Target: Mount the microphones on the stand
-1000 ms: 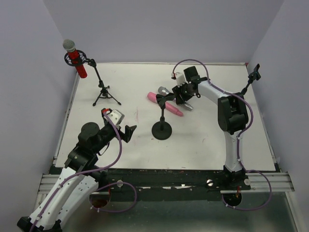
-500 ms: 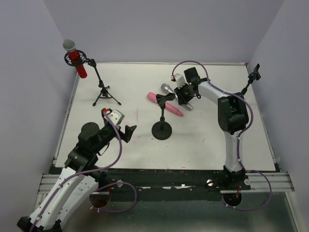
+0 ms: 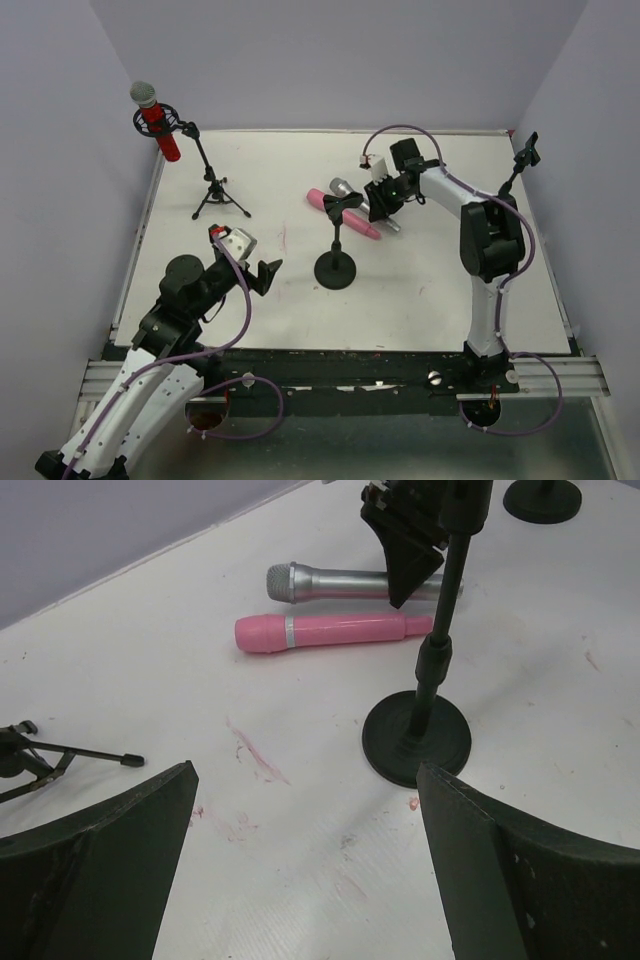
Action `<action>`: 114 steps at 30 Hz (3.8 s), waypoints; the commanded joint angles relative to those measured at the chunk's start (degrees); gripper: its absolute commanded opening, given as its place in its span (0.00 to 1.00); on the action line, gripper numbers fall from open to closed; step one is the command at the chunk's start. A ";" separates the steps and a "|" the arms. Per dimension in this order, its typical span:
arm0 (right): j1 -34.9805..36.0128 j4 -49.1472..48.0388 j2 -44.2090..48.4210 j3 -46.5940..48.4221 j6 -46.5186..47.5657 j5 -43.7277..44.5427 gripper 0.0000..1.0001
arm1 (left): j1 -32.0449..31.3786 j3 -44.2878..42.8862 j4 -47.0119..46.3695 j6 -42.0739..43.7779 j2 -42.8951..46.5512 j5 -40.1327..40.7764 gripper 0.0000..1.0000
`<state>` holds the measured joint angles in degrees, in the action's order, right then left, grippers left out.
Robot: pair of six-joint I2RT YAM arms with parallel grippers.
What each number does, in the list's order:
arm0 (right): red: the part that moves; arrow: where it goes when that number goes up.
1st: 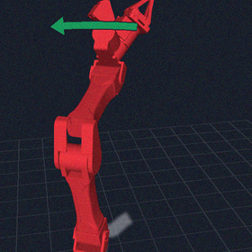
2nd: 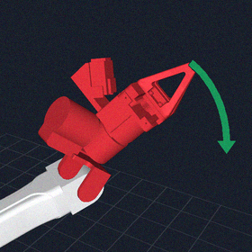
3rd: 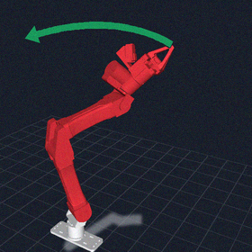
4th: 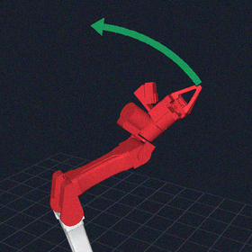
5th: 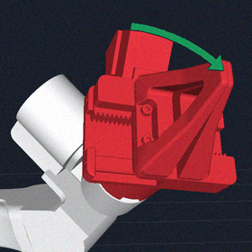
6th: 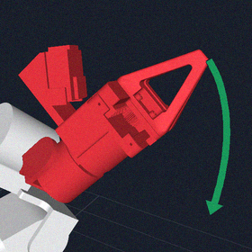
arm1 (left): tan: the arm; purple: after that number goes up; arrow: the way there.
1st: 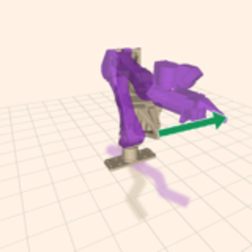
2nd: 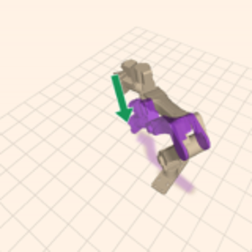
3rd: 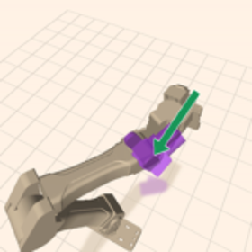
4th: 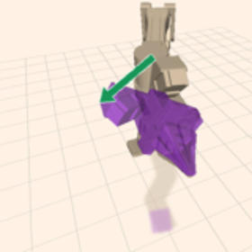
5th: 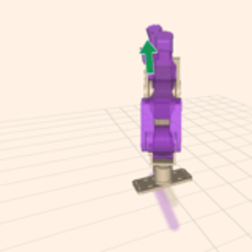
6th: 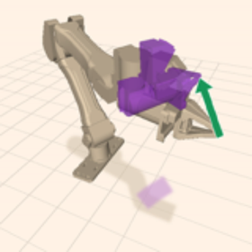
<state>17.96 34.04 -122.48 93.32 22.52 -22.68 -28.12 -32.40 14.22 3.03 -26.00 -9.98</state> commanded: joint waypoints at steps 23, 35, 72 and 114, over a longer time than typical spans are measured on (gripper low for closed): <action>-7.41 -16.54 41.95 -21.68 -5.21 -45.96 0.01 | 0.52 -1.95 -16.33 9.97 -2.99 -27.46 0.99; -7.50 -18.13 46.45 -25.20 -0.91 -57.22 0.02 | 0.87 -16.02 -21.16 13.40 -23.29 -34.93 0.99; -6.62 -29.12 43.90 -28.28 -4.24 -56.78 0.02 | 0.96 -19.45 -35.58 3.92 -43.26 -39.06 0.64; -4.16 -26.04 42.67 -24.15 -2.48 -53.97 0.01 | 1.05 -23.06 -28.11 2.07 -42.64 -40.56 0.84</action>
<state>13.72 7.16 -80.47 68.14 19.16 -78.00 -27.00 -54.00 -13.61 5.43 -68.99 -48.56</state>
